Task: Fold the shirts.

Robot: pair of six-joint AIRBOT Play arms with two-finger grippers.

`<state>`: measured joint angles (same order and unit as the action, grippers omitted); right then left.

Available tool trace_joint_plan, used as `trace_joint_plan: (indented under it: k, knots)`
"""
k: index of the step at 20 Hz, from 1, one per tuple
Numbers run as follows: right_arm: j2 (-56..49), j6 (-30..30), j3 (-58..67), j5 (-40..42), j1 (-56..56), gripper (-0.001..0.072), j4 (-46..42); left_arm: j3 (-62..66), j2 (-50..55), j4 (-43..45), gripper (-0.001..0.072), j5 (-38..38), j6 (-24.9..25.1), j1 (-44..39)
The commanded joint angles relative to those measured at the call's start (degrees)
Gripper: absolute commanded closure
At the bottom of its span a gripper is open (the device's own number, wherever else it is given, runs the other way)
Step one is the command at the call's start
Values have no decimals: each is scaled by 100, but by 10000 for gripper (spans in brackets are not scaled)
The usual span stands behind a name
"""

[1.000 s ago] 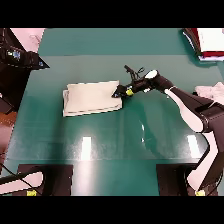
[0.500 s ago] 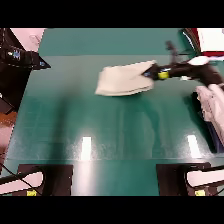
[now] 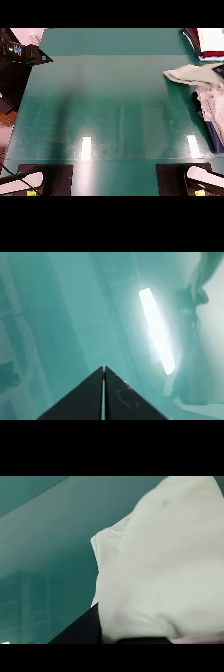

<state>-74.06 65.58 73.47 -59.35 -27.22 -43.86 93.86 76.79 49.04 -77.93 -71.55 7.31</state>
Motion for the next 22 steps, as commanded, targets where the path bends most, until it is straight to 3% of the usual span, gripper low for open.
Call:
trace_joint_plan:
  k: [1, 6, 11, 18, 22]
  knots:
    - [96, -413, 87, 72, -575, 697, 90, -7, 7, 129, 683, 227, -48, -299]
    - [107, -560, 1469, -717, -575, 697, 4, -13, 83, 498, 683, 560, -42, -1069]
    - [529, 315, 2413, -1633, -575, 697, -1692, -13, 186, 490, 683, 540, 151, -1375]
    - [1508, 1108, 1250, -2155, -577, 694, -4188, -13, 190, 498, 683, 444, 304, -1375]
    - [1864, 1163, 269, -2352, -962, 692, -4476, -13, 190, 496, 683, 339, 417, -1375]
